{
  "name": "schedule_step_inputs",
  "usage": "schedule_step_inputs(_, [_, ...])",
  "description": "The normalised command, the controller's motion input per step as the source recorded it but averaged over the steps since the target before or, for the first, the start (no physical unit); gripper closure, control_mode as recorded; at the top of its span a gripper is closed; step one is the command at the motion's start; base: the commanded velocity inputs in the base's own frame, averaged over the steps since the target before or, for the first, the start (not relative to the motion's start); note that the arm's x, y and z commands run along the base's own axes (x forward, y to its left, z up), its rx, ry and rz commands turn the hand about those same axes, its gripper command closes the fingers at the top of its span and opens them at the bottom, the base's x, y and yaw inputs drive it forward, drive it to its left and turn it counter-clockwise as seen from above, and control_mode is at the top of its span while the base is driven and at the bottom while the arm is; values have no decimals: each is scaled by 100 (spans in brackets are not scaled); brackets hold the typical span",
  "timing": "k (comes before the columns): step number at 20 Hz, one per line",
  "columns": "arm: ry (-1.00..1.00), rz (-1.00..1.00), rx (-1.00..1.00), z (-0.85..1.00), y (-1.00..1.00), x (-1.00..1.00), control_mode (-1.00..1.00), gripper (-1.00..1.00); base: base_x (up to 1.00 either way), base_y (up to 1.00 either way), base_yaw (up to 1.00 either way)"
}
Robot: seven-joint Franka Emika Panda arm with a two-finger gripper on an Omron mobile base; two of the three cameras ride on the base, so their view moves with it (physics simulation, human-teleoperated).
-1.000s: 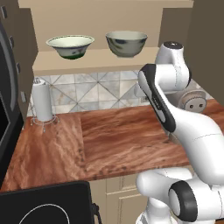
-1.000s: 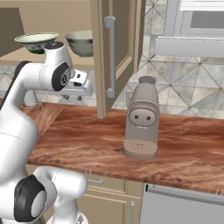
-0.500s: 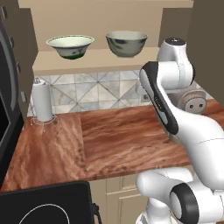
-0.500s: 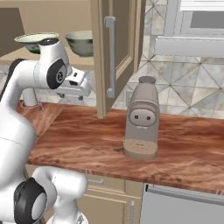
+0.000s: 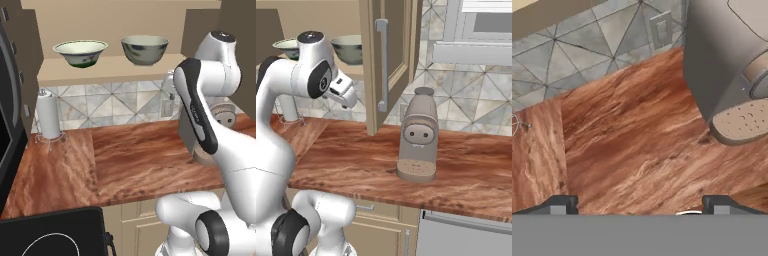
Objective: Pick up the bowls from the cabinet and place each bowl in front of a stool on the dining counter.
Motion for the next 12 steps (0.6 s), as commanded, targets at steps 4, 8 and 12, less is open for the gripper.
schedule_step_inputs(4, [-16, -26, 28, 34, -9, -7, -100, -100, 0, 0, 0])
schedule_step_inputs(8, [-20, -29, 19, 17, 0, 0, -100, -100, 0, 0, 0])
schedule_step_inputs(12, [-23, -23, 18, 18, 0, 0, -100, -100, 0, 0, 0])
